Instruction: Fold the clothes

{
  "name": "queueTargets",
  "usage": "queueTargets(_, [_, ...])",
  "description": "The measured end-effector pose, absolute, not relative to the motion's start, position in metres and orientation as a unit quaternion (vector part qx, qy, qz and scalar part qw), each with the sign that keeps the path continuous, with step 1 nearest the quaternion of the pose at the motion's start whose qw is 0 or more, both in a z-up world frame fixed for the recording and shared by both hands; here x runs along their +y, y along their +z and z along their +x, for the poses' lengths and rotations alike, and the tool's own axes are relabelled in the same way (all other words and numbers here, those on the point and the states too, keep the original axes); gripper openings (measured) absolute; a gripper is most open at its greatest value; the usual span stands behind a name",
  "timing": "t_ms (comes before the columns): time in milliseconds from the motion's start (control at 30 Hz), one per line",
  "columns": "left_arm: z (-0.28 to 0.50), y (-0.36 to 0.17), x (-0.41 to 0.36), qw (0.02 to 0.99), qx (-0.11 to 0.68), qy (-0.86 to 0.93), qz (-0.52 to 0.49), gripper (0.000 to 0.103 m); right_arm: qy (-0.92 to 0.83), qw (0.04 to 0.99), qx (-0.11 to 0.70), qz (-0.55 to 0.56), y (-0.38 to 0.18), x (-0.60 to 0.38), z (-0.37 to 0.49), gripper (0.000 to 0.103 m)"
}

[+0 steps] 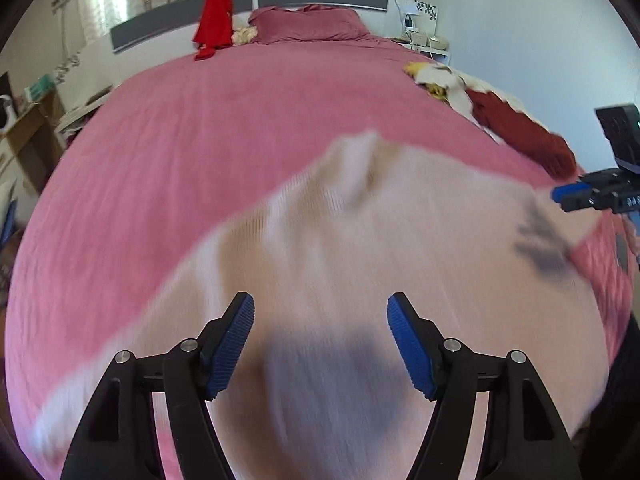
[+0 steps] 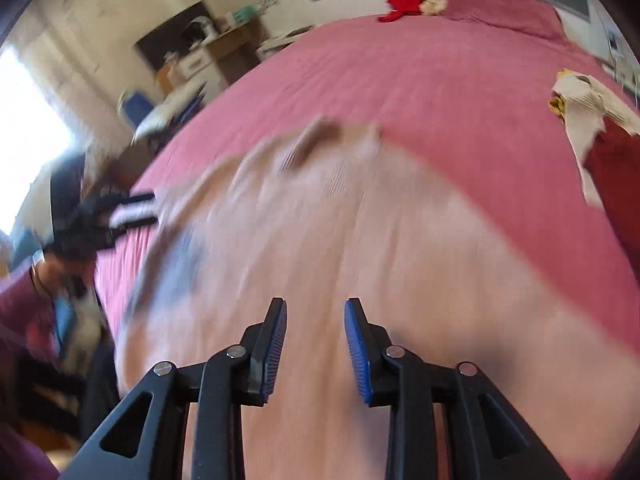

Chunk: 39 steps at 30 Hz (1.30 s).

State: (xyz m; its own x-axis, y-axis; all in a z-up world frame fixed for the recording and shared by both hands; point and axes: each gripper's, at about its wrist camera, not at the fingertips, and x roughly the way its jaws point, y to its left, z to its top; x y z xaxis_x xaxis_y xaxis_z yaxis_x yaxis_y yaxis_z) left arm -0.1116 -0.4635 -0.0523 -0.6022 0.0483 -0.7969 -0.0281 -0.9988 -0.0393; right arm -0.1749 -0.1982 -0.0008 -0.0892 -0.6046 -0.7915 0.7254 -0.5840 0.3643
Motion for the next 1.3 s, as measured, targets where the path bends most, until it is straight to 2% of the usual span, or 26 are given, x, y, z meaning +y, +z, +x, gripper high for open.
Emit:
queueTargets(133, [-0.218,-0.069,-0.473,0.027,-0.003,0.892,-0.450,0.072,-0.725,0.437,0.063,0.529,-0.018,-0.277,-0.264,0.030])
queueTargets(200, [-0.256,-0.078,-0.478,0.033,0.018,0.886,-0.462,0.072,-0.720,0.432,0.062,0.540,-0.009,-0.250,-0.288,0.030])
queueTargets(467, [-0.290,-0.115,-0.481,0.122,0.019,0.855,-0.504,0.073,-0.658,0.445,0.044,0.606,-0.063,-0.300,-0.344,0.030])
queueTargets(633, [-0.292,-0.128,-0.482,0.129,-0.013,0.848,-0.515,0.075,-0.624,0.457,0.015,0.633,-0.092,-0.316,-0.346,0.030])
queueTargets(667, [-0.291,-0.129,-0.484,0.128,-0.023,0.848,-0.514,0.075,-0.628,0.459,0.017,0.628,-0.092,-0.315,-0.345,0.026])
queueTargets(700, [-0.290,-0.130,-0.486,0.126,-0.033,0.848,-0.513,0.075,-0.633,0.459,0.018,0.623,-0.092,-0.314,-0.343,0.014])
queueTargets(767, [-0.287,-0.131,-0.489,0.124,-0.052,0.849,-0.512,0.068,-0.643,0.453,0.016,0.617,-0.091,-0.311,-0.341,0.008])
queueTargets(833, [-0.285,-0.133,-0.492,0.121,-0.072,0.849,-0.510,0.029,-0.653,0.447,0.014,0.611,-0.090,-0.308,-0.338,0.006])
queueTargets(900, [-0.282,-0.135,-0.496,0.118,-0.092,0.849,-0.508,0.016,-0.666,0.439,0.008,0.603,-0.088,-0.304,-0.335,0.006])
queueTargets(1033, [-0.281,-0.122,-0.503,0.081,-0.098,0.863,-0.489,0.012,-0.694,0.428,0.000,0.578,-0.075,-0.293,-0.332,0.006])
queueTargets(1300, [-0.297,-0.093,-0.559,-0.027,-0.177,0.897,-0.405,0.008,-0.765,0.387,-0.020,0.514,-0.041,-0.285,-0.356,0.004])
